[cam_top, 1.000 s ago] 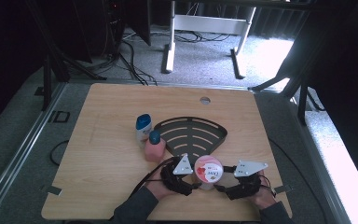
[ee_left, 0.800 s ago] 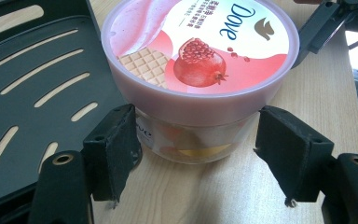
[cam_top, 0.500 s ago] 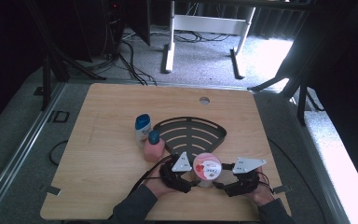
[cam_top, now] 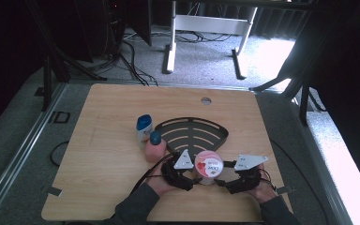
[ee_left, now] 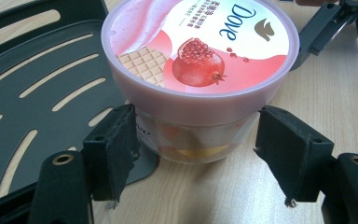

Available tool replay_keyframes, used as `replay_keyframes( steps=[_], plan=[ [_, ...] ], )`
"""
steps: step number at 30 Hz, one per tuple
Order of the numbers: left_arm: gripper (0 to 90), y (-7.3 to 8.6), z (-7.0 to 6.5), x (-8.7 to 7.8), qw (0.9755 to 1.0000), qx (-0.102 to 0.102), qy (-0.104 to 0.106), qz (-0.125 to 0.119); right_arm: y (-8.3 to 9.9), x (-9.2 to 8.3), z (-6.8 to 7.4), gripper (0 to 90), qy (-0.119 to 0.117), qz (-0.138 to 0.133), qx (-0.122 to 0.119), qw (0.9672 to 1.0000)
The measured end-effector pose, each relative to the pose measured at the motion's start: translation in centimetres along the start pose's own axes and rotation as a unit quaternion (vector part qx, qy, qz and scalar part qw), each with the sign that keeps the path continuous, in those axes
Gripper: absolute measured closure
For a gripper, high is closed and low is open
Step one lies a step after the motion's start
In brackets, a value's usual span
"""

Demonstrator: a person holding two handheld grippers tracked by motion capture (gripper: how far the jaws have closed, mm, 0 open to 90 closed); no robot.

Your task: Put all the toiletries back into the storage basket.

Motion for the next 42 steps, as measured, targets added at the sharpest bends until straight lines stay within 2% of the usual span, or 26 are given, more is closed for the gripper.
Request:
replay_keyframes(
  steps=[18, 33, 42],
  plan=[
    [30.0, -0.9, 0.6, -0.4, 1.0000, -0.003, -0.009, 0.001, -0.8, -0.2, -0.7, 25.8, 0.002, -0.009, 0.004, 0.9999],
    [30.0, -2.5, 0.8, -1.1, 0.9998, 0.001, -0.021, 0.000, -1.9, -0.9, -1.5, 25.8, 0.007, -0.019, 0.000, 0.9998],
    [30.0, -2.9, 0.9, -1.0, 0.9997, -0.006, -0.024, 0.000, -2.2, -1.2, -1.9, 25.8, 0.010, -0.022, -0.001, 0.9997]
  ],
)
Point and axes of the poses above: each handheld gripper's, and its own axes: x roughly forward along the jaws, y roughly out of its underside, z roughly to its left, the point moved 5 cm from there along x, roughly forward along the jaws, and after that the axes turned 4 degrees about -x, right-handed, at the moved point
